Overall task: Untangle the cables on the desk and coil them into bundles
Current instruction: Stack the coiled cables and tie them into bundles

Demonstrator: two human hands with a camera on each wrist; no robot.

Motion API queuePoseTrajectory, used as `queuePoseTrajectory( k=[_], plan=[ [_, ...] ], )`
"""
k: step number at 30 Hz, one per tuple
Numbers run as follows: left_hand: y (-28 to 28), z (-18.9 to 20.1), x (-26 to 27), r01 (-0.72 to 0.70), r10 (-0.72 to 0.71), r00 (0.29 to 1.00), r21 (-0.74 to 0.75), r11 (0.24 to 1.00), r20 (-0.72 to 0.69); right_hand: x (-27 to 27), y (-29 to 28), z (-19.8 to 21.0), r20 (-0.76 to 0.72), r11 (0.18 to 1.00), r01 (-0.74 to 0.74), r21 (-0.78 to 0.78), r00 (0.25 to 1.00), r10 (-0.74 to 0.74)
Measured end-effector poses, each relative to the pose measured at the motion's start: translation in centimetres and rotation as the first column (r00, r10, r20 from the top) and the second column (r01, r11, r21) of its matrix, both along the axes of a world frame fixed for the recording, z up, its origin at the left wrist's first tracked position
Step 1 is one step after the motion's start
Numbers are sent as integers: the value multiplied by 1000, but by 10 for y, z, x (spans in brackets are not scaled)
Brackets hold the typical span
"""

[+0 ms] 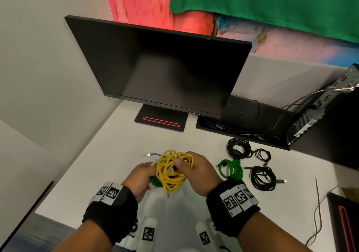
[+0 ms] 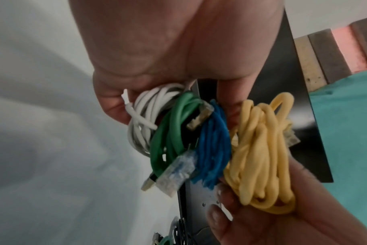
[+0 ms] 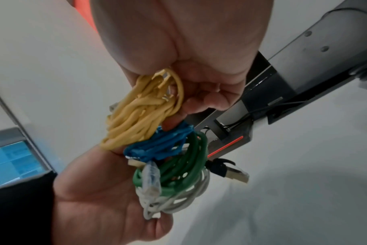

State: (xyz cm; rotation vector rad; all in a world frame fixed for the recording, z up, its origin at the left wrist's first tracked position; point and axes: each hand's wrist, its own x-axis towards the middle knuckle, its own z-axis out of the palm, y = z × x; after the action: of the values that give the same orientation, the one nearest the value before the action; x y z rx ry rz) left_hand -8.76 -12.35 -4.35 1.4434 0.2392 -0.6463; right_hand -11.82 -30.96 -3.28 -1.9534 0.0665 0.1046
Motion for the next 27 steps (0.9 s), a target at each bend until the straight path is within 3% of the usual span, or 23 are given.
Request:
queuePoseTrajectory(
  k=[7,9,14,19,24,27],
  plan=[
    [8,-5,-3,-82,60,990,-166,983,-130,2,7,4,-25,995,-7,-104,1000,4],
    [7,-6,-1,-27,-4,989,-204,979,-151,1,1,-1,-48,998,25,-56,998,-28],
    [-8,10,6,134,-132,990,-56,989,40,7,2,-5,-8,997,19,-76,1000,-20],
    [-31,13,14,29,-37,984,48,998,176,4,2,-14,-28,993,25,-113,999,-28],
    [-38,12,22,148,-163,973,97,984,167,-1,-5,-18,-69,987,71,-146,994,-82],
    [-47,11,21,140,-157,972,102,985,177,-1,-18,-10,-104,983,27,-182,994,-46]
  ],
)
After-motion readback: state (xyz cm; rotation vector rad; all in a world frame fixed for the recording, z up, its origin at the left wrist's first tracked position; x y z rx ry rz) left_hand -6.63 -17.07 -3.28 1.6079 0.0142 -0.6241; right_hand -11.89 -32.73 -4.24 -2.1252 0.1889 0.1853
